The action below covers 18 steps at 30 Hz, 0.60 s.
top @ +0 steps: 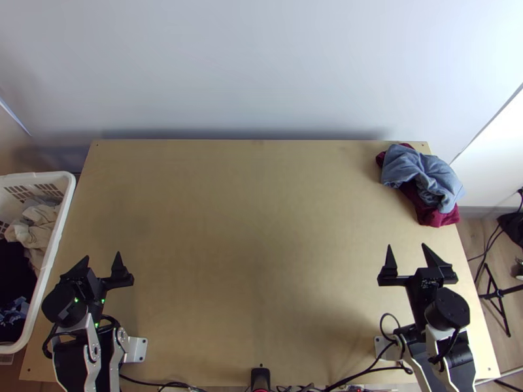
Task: Fold the t-shirt
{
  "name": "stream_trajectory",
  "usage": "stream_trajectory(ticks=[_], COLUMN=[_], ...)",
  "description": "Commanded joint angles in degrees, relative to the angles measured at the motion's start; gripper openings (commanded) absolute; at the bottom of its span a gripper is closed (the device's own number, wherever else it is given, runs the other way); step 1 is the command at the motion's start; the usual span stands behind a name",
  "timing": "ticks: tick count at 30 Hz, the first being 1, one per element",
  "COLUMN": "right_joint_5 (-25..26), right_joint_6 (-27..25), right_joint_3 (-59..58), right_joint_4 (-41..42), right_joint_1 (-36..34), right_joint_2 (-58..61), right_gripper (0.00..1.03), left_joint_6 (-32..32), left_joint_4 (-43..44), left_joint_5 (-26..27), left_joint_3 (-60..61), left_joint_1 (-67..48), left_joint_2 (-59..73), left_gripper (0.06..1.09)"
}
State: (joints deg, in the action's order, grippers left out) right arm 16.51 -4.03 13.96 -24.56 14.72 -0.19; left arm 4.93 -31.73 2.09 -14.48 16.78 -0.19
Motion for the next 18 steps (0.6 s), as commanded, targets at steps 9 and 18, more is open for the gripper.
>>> stream_trajectory(ticks=[9,18], right_joint_5=[-0.5,-0.5], right_joint_6=[1.8,1.9], right_joint_3=[0.0,0.1], right_joint_4=[-0.4,-0.9], right_joint_1=[0.9,2.1], right_joint_2=[0.2,0.0], right_gripper=[0.99,0.99], left_joint_6=[0.0,-0.8], left_joint_4=[0.0,-0.1], left_joint_5=[0.0,0.5], left_joint_3=[0.0,0.0], left_joint_1=[0.0,-0.8], left_joint_2=[0.0,0.0], left_gripper=[1.03,1.03])
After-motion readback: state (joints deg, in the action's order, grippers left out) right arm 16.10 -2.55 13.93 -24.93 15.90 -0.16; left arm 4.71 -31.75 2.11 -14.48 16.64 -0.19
